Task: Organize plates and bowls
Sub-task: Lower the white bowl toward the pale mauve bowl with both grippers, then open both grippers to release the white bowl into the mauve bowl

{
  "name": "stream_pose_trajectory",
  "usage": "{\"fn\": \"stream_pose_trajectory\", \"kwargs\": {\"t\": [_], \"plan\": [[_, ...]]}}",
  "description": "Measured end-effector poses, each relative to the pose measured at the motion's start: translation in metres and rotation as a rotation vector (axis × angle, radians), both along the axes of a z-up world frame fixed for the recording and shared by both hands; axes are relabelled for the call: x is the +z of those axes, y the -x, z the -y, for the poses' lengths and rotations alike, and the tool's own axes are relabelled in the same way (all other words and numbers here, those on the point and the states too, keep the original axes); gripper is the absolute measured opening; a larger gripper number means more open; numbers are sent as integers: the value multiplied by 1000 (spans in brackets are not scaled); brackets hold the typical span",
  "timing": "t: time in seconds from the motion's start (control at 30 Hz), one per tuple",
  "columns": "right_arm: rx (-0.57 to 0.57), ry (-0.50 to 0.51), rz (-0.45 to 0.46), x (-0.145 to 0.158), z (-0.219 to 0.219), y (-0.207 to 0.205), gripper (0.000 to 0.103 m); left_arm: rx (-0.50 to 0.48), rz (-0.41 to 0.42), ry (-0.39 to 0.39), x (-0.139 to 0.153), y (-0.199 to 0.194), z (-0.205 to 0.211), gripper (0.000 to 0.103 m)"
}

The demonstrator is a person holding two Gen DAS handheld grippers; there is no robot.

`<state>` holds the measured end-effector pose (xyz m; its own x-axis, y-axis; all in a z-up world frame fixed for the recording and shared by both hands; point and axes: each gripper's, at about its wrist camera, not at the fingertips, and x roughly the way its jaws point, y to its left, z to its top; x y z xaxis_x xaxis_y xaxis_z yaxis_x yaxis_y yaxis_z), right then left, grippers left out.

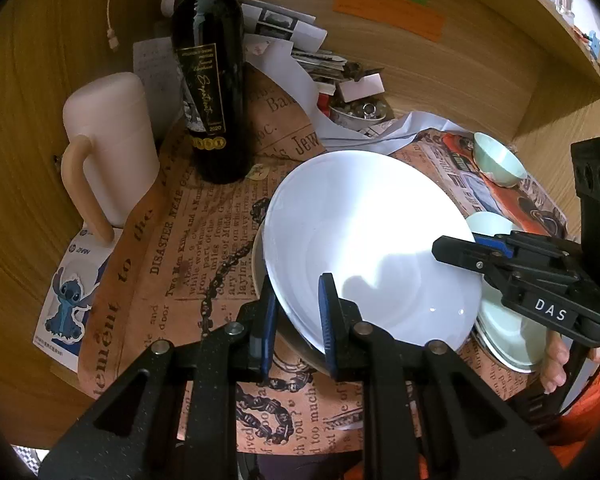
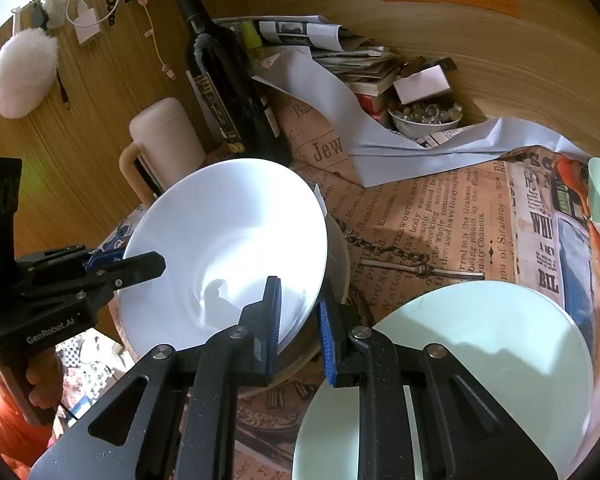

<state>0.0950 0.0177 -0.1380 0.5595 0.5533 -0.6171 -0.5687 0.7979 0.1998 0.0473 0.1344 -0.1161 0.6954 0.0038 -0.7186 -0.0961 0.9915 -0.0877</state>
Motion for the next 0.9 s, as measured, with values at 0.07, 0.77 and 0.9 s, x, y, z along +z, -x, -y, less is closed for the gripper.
{"fn": "stream_pose_trajectory", "kwargs": {"t": [0.07, 0.77, 0.9], "plan": [[1, 6, 5, 1, -1, 0, 17, -1, -3, -1, 0, -1, -1, 19], [2, 80, 78, 3, -5, 4, 20, 22, 12, -17, 9, -2, -2, 20], [-30, 56, 121, 14, 5, 6, 44, 8, 43, -17, 20, -2, 3, 26]]}}
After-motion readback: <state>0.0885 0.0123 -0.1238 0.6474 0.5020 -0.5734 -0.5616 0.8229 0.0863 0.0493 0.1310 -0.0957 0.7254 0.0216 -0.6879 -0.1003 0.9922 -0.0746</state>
